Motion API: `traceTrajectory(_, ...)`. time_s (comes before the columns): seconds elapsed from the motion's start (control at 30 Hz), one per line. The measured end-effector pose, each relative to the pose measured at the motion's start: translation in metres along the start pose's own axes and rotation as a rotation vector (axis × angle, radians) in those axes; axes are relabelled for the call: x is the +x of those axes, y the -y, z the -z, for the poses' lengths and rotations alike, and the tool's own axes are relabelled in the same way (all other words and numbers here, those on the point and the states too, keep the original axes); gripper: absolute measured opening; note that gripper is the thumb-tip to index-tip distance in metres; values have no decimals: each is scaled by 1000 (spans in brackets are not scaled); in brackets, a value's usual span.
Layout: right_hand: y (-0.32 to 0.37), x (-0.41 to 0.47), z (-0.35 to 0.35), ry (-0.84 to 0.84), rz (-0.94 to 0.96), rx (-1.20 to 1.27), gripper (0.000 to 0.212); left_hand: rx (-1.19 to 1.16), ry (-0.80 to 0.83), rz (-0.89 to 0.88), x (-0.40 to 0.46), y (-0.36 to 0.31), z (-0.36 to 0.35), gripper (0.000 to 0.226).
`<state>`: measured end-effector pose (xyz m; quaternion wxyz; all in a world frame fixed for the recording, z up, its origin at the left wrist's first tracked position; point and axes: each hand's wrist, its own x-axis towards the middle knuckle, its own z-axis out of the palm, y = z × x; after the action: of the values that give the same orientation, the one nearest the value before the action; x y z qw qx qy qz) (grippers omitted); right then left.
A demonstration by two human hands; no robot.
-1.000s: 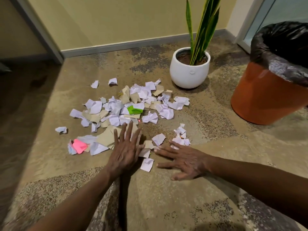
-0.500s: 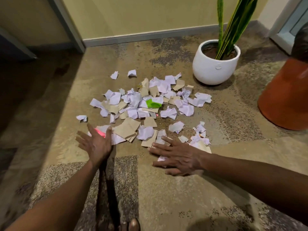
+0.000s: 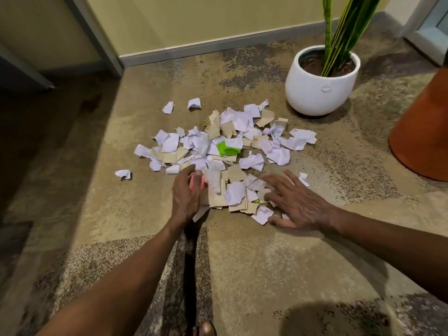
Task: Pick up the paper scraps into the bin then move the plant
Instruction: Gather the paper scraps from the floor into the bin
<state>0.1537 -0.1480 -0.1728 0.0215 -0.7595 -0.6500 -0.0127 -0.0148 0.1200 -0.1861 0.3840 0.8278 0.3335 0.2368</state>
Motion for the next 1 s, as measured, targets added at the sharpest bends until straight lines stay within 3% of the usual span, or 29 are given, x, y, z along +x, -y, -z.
traceTrajectory(0.1, 2, 6, 0, -71, 23, 11, 52, 46, -215, 39, 13, 10, 13, 29)
traceTrajectory(0.2, 7, 17, -6, -75, 58, -8, 63, 205, -347, 89, 32, 27, 36, 27)
traceTrajectory(0.3, 8, 23, -10, 34, 35, -22, 75, 400, -270, 278, 54, 53, 59, 58)
traceTrajectory(0.4, 4, 29, -15, 145, -76, -6, 86, 402, -191, 445, 69, 79, 77, 101)
traceTrajectory(0.5, 5, 38, -17, 198, -88, -2, 93, 461, -100, 531, 81, 102, 89, 115)
traceTrajectory(0.53, 7, 40, -17, 202, -84, 15, 95, 502, -65, 524, 85, 107, 91, 110)
traceTrajectory(0.6, 9, 42, -15, 198, -87, 37, 99, 536, -20, 334, 93, 113, 93, 82)
traceTrajectory(0.67, 12, 43, -14, 216, -98, 27, 103, 444, -6, 100, 91, 108, 87, 53)
traceTrajectory(0.73, 15, 42, -14, 226, -112, 11, 106, 306, -22, 35, 84, 93, 73, 33)
traceTrajectory(0.9, 19, 41, -7, 268, -124, 36, 102, 95, 40, 46, 66, 47, 31, 46)
traceTrajectory(1.0, 19, 38, -2, 289, -143, 119, 101, 33, 144, 26, 52, 20, 9, 38)
